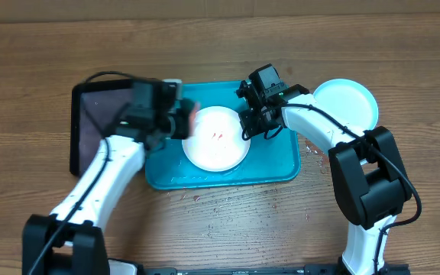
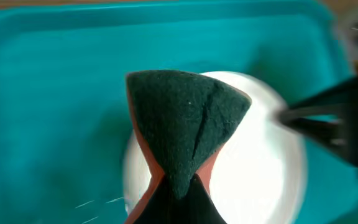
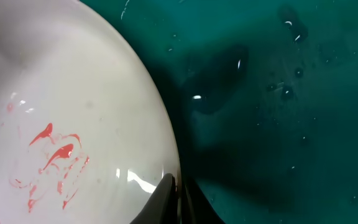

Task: Clean dirty plates on tray and stack at the side
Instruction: 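Bring the green sponge from the black tray over the white plate, left gripper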

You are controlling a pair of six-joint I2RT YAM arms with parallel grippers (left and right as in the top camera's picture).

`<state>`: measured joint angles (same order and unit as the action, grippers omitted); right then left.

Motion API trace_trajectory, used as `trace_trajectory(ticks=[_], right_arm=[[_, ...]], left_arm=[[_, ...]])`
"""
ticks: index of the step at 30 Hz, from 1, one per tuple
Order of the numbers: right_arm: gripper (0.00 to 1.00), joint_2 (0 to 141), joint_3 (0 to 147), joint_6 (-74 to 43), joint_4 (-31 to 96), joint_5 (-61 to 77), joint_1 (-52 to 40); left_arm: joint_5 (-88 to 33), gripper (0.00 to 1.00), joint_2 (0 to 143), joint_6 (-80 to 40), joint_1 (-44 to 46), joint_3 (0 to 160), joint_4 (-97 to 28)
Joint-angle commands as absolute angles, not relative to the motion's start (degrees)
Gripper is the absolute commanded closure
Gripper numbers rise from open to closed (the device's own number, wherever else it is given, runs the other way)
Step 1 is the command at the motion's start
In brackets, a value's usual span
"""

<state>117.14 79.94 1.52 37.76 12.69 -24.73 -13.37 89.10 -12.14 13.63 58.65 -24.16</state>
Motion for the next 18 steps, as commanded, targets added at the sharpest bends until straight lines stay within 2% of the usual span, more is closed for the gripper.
trace_trajectory(ticks=[1, 9, 18], right_arm=[[0.93, 114.9, 80.8, 1.8, 37.9, 12.6, -24.7], [0.93, 114.9, 80.8, 1.8, 38.0, 12.0, -24.7], [0.94, 114.9, 80.8, 1.7, 38.0, 12.0, -24.7]], left_arm=[[-14.4, 0.96, 91.9, -19.1, 19.1, 59.7, -20.8], [-12.9, 0.96, 100.1, -32.8, 25.8, 59.7, -17.6], [-9.5, 0.96, 105.6, -37.6, 27.5, 59.7, -15.9]])
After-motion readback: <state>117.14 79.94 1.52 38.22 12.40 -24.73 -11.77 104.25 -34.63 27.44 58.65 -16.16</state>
